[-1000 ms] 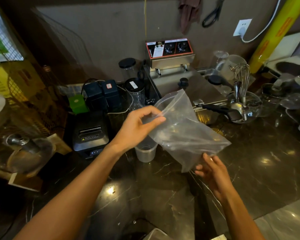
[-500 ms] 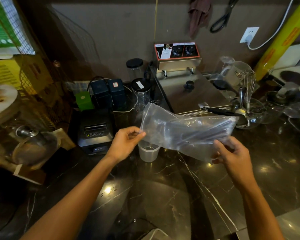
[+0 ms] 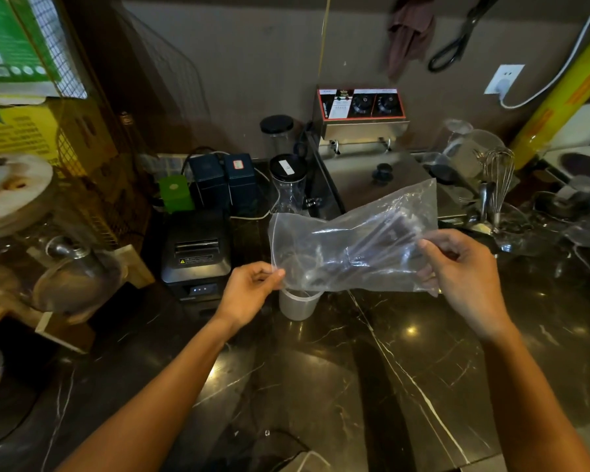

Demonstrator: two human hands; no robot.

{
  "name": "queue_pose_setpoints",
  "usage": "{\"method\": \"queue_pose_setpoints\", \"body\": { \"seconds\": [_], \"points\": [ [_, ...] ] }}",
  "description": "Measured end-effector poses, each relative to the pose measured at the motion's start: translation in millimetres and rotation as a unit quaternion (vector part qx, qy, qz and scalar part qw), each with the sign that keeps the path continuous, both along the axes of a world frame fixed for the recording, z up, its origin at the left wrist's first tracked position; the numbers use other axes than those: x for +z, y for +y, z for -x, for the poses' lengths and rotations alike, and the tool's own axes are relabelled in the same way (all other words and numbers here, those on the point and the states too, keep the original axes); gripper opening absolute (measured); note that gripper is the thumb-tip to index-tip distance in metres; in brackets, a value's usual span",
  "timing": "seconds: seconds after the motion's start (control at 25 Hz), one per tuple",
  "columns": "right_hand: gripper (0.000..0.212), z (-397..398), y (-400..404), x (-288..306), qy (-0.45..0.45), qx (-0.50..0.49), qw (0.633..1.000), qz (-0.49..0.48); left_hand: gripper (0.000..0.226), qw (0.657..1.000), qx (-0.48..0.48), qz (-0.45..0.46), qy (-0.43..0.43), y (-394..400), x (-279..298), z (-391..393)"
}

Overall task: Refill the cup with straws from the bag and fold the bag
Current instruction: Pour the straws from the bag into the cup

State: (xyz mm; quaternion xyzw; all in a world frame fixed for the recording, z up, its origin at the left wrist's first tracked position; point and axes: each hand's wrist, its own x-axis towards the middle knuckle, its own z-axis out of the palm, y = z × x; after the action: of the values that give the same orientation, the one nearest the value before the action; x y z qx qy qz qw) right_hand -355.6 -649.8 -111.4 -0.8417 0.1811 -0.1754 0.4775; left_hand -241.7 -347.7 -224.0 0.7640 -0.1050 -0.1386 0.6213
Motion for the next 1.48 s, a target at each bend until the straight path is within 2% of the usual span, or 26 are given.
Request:
{"method": "queue_pose_setpoints", "body": {
  "seconds": [0.24, 0.6, 0.8, 1.0, 1.2, 1.48],
  "points": [
    [0.012, -20, -7, 17, -0.029, -0.006, 0.998, 0.062, 0.018, 0.999, -0.013, -0.045, 0.000, -2, -5, -1],
    [0.011, -41, 5, 46, -0.073, 0.034, 0.992, 0.093, 0.024, 0.997, -0.020, -0.071, 0.013, -12, -13, 4],
    [0.010, -60, 21, 68, -0.095, 0.054, 0.989, 0.104, 0.026, 0.999, -0.010, -0.053, 0.005, -11, -7, 9],
    [0.010, -66, 37, 91, -0.107, 0.094, 0.972, 0.186, 0.024, 0.999, -0.021, -0.021, 0.017, -7, -1, 19],
    [0.014, -63, 43, 108, -0.142, 0.070, 0.959, 0.233, 0.026, 1.000, -0.022, 0.005, 0.003, -12, 10, 22],
    [0.017, -82, 53, 119, -0.111, 0.112, 0.951, 0.267, 0.030, 0.999, 0.009, 0.043, 0.021, -17, 3, 27]
  ]
}}
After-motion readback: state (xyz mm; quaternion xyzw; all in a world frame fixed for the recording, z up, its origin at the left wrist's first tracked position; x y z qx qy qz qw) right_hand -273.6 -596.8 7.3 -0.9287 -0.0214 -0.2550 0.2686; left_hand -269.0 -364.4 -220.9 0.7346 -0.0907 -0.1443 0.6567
